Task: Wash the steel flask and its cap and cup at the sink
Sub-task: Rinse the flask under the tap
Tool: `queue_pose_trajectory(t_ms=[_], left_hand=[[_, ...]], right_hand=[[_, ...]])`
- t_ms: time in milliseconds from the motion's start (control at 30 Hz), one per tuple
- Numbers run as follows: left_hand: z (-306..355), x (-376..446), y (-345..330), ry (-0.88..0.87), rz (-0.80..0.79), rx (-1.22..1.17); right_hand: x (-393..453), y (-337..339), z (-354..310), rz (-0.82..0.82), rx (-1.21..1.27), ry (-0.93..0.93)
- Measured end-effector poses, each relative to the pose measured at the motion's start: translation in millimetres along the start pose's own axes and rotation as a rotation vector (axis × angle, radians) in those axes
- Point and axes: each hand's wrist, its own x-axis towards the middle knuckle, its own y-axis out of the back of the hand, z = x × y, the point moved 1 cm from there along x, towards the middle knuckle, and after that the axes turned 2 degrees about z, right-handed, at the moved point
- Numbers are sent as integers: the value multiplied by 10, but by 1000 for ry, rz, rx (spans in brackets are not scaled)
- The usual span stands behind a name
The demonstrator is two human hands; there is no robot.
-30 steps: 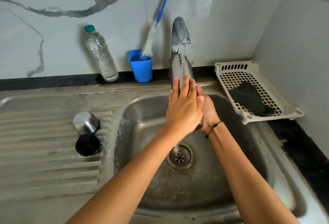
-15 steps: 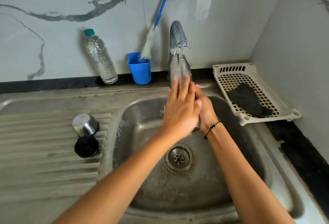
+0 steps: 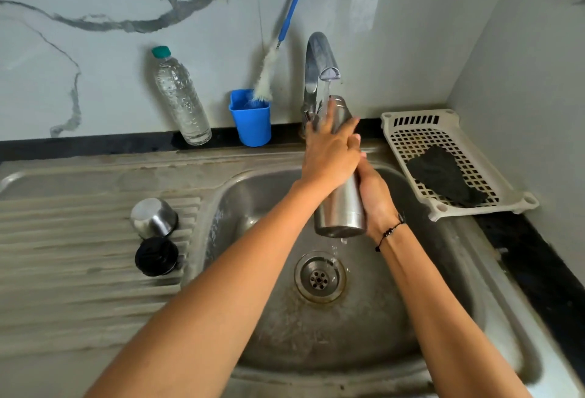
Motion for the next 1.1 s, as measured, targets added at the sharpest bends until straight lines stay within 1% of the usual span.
queue_pose_trajectory(t_ms=[67,100,167,233,267,300,333,433,533,633,700,800,833,933,1000,1033,1100], left_hand=[[-21,76,66,165,48,-211],[-42,103,112,217,47,-325],[-55,123,204,259,-1,-557],[-50,112,256,331,-1,-843],[-27,88,261,365,-1,-944],[-25,73,240,383,7,-966],[-49,69,214,368,9,-881],[-63,60,204,263,14,-481],[-78,29,172,212,-15,-344],[-103,-134,106,63,-48,-190],[-141,-415,47,-40,-79,-72],[-152,-917,-61,-213,-10,128],[-167,-956,-89,-234,0,176],[-119,-713,-95,-131,-39,219],[-42,-462,7,-48,7,271],[-16,-331,77,-10,33,265],[-10,-100,198,48,38,160]], right_hand=[[-44,20,28,-2,-60,25],[-73,34,53,-9,-29,40],[-102,74,92,-40,131,48],[-120,54,65,-62,316,-24],[-120,35,41,-63,359,-78],[-125,10,12,-58,372,-126],[-109,-6,8,-43,361,-157],[-94,-39,14,-25,283,-195],[-24,-38,53,-13,209,-203],[91,-77,10,-22,175,-203],[194,-88,-23,-26,121,-193],[308,-103,-108,17,45,-185],[320,-113,-125,25,27,-180],[301,-116,-107,-8,52,-131],[229,-115,-71,-77,8,-87],[184,-114,-56,-96,-35,-75],[93,-115,-31,-93,-72,-101]])
